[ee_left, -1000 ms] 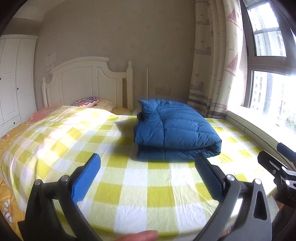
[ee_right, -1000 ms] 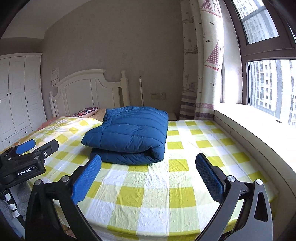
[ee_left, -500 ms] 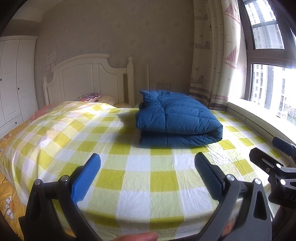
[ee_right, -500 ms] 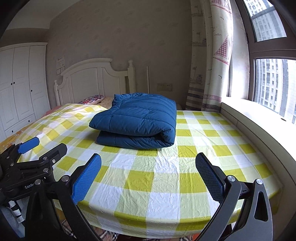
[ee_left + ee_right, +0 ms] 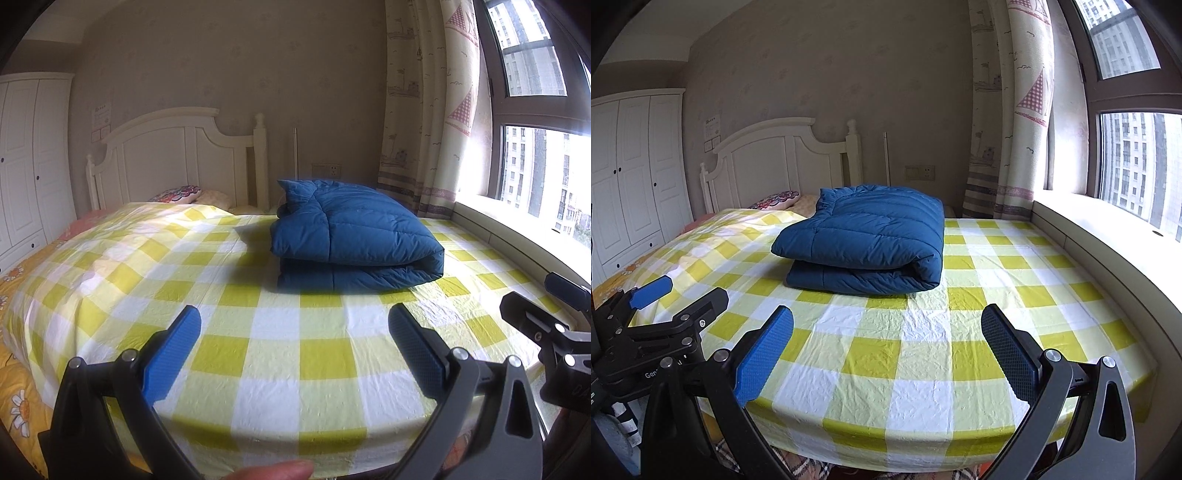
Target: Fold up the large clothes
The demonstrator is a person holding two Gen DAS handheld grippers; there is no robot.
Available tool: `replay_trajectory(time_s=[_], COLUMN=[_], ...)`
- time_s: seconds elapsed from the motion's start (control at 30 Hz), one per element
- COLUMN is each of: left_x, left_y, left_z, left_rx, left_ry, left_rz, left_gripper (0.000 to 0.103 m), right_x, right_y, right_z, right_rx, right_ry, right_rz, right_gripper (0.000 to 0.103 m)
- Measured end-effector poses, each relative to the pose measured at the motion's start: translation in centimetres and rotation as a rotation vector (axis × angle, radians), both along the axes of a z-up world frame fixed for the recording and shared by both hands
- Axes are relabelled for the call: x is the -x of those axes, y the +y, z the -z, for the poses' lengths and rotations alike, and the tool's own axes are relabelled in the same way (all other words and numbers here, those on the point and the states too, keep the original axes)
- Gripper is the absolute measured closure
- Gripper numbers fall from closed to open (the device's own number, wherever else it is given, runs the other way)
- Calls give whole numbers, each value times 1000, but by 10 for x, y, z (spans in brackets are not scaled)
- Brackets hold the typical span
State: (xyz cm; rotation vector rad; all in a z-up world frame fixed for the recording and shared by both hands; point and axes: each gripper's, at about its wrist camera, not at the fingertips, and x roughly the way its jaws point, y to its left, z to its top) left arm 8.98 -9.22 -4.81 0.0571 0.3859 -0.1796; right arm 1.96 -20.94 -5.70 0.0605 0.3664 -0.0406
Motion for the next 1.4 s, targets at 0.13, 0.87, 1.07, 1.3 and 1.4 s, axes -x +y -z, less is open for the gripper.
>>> replay_trajectory(time_s=[0.13,0.87,1.07,1.3,1.4], left_x=[1,3,3,4,3], left_y=[-1,-1,-1,0,3], left_z=[0,1,-1,-2,-3], left_rx=[-2,-12,-11,-11,-6], left_ry=[-2,-13,-14,-17,-18], left_rz=[0,-2,-3,-6,-8], left_gripper=[2,2,2,2,2], right_x=[0,2,2,2,2], right_y=[0,-1,-1,-1,0], right_z=[0,1,0,0,1], right_rx=[-1,-20,-19,-21,-21], right_ry=[0,-4,-4,-3,-2], right_rz=[-1,11,11,11,10], right_gripper=[5,5,5,5,5])
